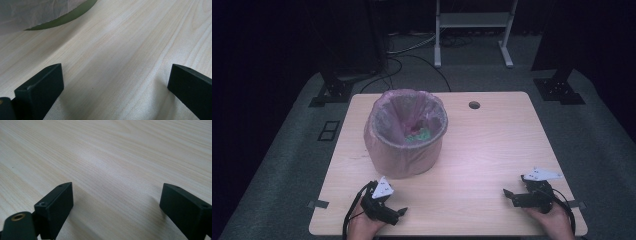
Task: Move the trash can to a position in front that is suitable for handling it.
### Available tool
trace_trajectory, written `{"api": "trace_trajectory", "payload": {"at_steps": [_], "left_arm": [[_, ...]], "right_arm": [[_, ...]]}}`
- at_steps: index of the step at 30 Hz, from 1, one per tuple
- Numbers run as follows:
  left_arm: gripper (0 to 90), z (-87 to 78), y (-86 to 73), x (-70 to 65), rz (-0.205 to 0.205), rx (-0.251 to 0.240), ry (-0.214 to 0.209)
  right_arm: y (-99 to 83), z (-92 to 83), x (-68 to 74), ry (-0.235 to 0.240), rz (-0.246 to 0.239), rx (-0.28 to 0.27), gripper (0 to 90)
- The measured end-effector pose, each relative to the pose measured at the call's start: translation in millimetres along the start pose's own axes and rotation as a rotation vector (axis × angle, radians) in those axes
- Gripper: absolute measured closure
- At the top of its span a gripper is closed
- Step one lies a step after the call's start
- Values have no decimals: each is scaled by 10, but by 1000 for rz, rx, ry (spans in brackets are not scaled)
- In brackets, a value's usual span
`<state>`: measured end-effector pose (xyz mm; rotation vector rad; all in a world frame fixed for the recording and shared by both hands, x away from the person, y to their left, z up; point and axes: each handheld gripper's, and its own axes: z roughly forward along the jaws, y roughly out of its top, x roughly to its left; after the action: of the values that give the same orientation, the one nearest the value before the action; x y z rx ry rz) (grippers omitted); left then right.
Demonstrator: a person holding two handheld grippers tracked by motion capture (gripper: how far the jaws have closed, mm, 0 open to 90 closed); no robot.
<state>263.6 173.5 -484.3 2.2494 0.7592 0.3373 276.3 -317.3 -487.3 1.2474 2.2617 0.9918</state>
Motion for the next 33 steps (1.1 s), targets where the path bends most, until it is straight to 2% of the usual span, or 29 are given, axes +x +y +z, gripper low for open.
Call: {"api": "trace_trajectory", "payload": {"at_steps": [4, 13, 18, 23, 33], "left_arm": [[0, -2, 6, -1, -12, -4, -7], [0, -95, 69, -66, -8, -19, -21], [0, -190, 116, -92, -23, -15, -29], [0, -287, 163, -107, -26, -17, -18], [0, -485, 292, -46, -60, -44, -17]], "right_arm": [[0, 0, 0, 0, 0, 0, 104], [0, 0, 0, 0, 1, 0, 104], [0, 0, 0, 0, -1, 0, 104], [0, 1, -1, 0, -1, -1, 104], [1, 1, -3, 1, -4, 0, 103]]}}
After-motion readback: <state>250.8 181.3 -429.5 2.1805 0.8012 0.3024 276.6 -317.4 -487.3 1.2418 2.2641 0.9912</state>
